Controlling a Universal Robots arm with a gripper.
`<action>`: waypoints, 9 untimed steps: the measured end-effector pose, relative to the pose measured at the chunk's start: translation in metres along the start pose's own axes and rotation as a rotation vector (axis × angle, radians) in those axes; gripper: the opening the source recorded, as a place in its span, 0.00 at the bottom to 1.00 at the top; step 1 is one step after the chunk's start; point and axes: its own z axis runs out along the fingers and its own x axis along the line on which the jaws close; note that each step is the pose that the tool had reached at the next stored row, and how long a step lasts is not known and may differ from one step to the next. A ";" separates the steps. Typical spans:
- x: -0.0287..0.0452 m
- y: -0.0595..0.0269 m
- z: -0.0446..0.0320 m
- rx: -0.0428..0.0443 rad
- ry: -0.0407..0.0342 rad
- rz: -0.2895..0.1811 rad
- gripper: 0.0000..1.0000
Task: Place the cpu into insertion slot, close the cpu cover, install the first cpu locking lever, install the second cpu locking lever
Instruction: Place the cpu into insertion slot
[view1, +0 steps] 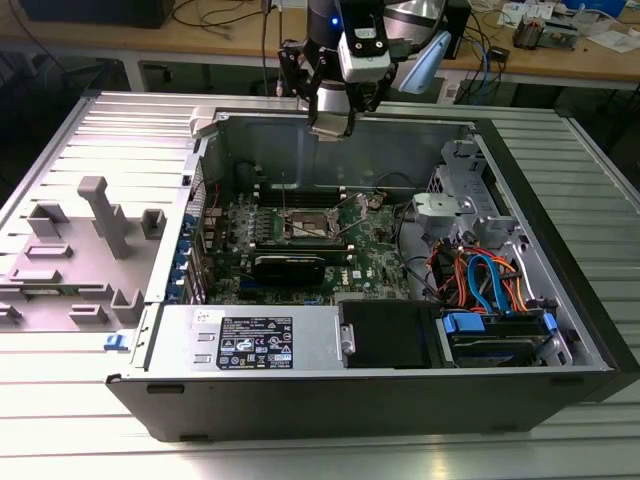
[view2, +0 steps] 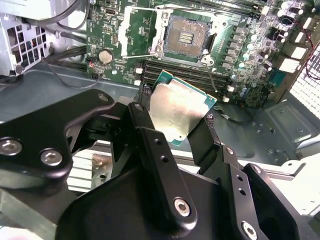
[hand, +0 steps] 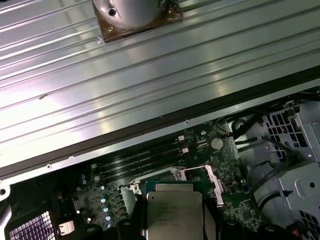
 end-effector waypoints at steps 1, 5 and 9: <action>0.0000 0.0000 0.0001 -0.0001 -0.0001 0.001 0.55; -0.0001 0.0000 0.0001 -0.0002 -0.0002 0.001 0.55; -0.0001 0.0000 0.0001 -0.0002 -0.0002 0.001 0.55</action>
